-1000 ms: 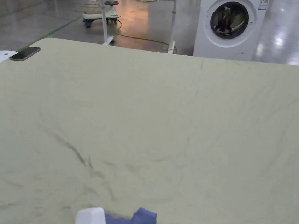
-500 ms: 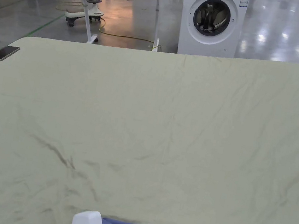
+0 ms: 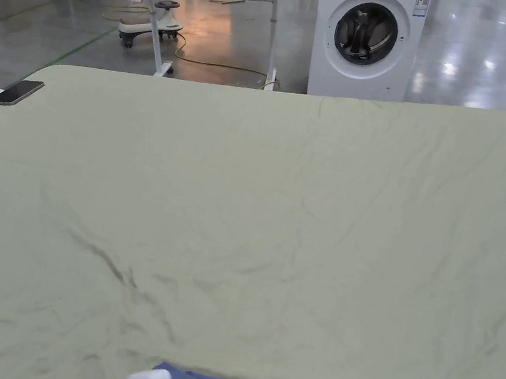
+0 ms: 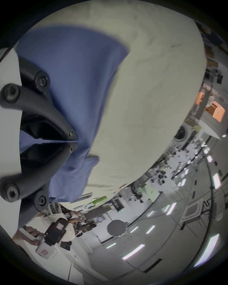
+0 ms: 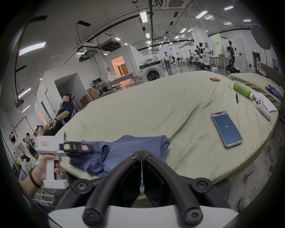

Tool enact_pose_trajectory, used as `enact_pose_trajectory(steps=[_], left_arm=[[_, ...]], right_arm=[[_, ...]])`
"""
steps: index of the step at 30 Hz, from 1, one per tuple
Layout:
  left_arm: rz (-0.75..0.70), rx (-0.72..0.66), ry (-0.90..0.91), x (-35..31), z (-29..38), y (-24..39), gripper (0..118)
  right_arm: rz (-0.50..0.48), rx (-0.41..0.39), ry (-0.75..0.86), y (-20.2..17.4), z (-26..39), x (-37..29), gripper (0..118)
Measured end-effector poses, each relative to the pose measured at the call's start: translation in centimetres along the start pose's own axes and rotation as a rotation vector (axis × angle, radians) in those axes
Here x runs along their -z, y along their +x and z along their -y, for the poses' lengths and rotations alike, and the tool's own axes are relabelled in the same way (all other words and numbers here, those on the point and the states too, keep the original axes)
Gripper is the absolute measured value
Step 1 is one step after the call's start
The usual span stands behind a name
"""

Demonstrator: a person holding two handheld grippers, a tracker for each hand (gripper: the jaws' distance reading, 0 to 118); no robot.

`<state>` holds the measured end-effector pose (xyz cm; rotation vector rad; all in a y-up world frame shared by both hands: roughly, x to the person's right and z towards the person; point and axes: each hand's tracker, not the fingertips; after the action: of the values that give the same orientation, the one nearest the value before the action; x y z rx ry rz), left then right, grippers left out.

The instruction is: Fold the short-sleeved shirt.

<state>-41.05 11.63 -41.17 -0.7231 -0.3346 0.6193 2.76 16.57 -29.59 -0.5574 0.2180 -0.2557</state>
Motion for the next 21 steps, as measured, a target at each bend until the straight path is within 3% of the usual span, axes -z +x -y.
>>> enact_pose_trajectory(steps=[2,5,7,10,13,15,16,17,21], left_arm=[[-0.031,-0.058,0.065,-2.6,-1.5,-2.4,26],[-0.112,-0.165,0.137,-5.2,-2.9,-6.2,80],[-0.111,-0.294,0.172,-5.8,-3.1,-8.6,87],[0.064,-0.494,0.099,-4.4,-2.2,-11.5,87],[0.151,-0.518,0.009,-2.1,-0.4,-11.2,80],[0.145,-0.486,0.003,-1.4,0.0,-10.5,44],[0.099,-0.489,-0.015,-0.6,0.3,-11.2,17],[0.097,-0.501,-0.001,-0.4,0.4,-11.4,7],[0.122,-0.515,0.082,-2.5,-0.3,-11.2,6]], right_arm=[[-0.019,0.02,0.004,0.4,0.1,0.1,0],[-0.028,0.029,0.005,0.6,0.0,0.4,0],[-0.027,0.026,0.003,0.0,-0.1,0.8,0],[-0.037,0.028,-0.001,-0.4,-0.1,0.9,0],[-0.042,0.008,-0.005,-0.9,0.0,0.8,0],[-0.034,0.002,-0.009,-1.1,0.0,0.6,0],[-0.03,0.002,-0.01,-1.2,0.0,0.5,0],[-0.027,0.003,-0.01,-1.2,0.1,0.3,0],[-0.019,0.001,-0.011,-1.3,0.1,-0.1,0]])
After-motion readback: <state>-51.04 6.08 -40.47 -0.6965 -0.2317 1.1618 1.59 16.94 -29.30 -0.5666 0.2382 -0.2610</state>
